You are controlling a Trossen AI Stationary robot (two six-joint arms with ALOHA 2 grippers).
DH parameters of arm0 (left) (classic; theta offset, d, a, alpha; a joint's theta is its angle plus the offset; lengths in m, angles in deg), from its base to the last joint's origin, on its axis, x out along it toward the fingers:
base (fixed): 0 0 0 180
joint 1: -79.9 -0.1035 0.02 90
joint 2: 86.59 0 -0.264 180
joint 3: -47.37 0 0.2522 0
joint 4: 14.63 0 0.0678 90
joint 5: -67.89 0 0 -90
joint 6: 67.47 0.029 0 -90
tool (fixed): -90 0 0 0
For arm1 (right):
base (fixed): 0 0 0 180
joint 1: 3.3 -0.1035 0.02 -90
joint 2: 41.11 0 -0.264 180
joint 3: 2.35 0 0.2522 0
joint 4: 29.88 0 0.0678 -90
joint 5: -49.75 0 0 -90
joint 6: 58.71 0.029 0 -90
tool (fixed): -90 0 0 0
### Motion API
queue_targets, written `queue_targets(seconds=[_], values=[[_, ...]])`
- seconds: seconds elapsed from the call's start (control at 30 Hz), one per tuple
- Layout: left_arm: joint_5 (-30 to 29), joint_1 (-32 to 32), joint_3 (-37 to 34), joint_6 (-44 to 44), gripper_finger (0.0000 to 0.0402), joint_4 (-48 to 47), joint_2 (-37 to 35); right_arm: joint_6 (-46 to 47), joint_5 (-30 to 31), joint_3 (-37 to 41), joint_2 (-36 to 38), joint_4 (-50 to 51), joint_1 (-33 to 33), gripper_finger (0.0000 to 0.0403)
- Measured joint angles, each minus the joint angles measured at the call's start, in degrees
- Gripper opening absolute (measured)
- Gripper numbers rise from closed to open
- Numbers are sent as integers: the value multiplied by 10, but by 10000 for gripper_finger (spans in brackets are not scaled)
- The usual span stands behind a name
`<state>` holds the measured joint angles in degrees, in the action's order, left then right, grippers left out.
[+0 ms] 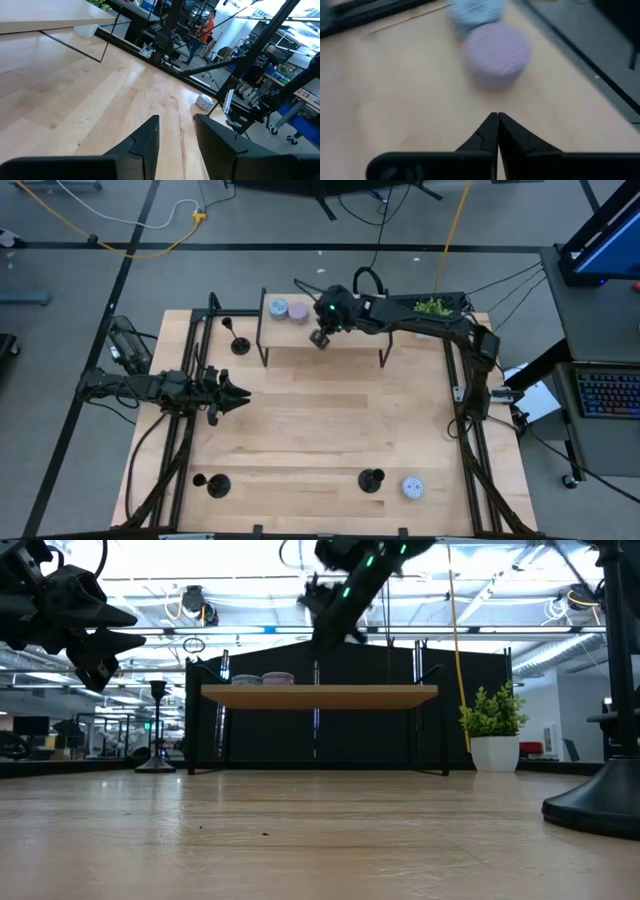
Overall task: Pick & Place candle stick holders
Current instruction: Put the red patterned scented candle on the shelf
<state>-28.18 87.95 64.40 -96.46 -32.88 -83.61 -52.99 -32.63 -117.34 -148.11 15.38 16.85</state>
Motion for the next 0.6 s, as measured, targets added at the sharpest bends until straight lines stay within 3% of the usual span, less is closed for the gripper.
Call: queue_targets(seconds=[0.17, 0.3, 0.43, 0.6], values=[[0, 0, 0, 2, 131, 0, 0, -61, -114, 0, 74, 158, -59, 0], [0, 0, 0, 3, 131, -2, 0, -44, -138, 0, 134, 312, -128, 0], [-1, 0, 0, 5, 131, -3, 0, 62, -138, 0, 187, 422, -196, 0], [-5, 0, 0, 4, 131, -3, 0, 282, -139, 0, 230, 523, -271, 0]])
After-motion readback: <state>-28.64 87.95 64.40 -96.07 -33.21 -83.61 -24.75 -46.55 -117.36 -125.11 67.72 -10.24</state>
